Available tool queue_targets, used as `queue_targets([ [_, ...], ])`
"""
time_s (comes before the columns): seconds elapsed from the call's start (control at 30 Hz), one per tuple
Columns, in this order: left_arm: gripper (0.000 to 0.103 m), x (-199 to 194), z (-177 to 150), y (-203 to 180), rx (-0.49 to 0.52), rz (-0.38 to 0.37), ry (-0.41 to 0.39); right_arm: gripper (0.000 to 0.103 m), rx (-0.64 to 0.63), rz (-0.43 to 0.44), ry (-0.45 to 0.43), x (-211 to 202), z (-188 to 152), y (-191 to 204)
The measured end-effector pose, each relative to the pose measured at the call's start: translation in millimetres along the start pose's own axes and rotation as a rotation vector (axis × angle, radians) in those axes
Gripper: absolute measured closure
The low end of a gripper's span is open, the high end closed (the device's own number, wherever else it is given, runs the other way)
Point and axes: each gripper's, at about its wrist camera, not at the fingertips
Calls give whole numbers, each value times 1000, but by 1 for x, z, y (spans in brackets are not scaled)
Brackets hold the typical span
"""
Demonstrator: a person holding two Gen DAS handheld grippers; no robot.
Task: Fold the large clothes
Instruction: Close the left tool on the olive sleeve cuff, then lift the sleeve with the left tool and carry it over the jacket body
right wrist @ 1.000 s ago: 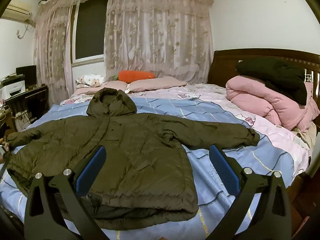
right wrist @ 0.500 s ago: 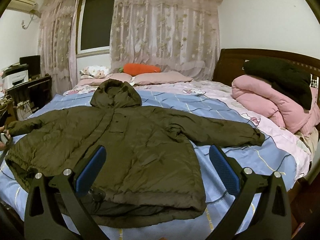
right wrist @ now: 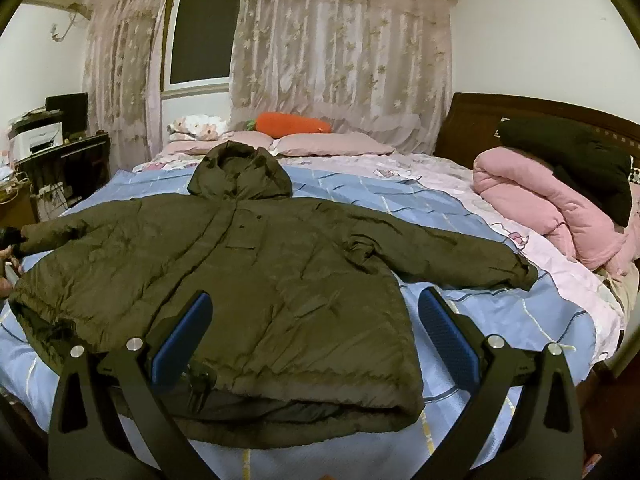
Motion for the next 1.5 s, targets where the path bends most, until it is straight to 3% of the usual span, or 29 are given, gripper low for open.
queue_targets([
  [0.27, 99, -11, -6, 6, -39, -140, -52, 1, -23, 22, 18, 1, -5, 8],
  [0.9, 99, -7, -8, -3, -6, -107, -47, 1, -14, 20, 27, 3, -10, 8],
  [1.07, 99, -7, -7, -29, 116, -20, -36, 1, 2, 27, 31, 4, -9, 2],
  [1.23, 99, -16, -3, -64, 210, -28, -33, 1, 34, 28, 26, 3, -7, -6],
  [1.5, 99, -42, 7, -150, 522, -42, -57, 1, 78, 33, 10, -3, -2, -18],
])
Point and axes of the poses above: each gripper's, at about its wrist camera, not at the fingertips, and x roughly the way its jaws point, y to its left, z to its top, and after that the axes turned 10 degrees about -y, right-handed
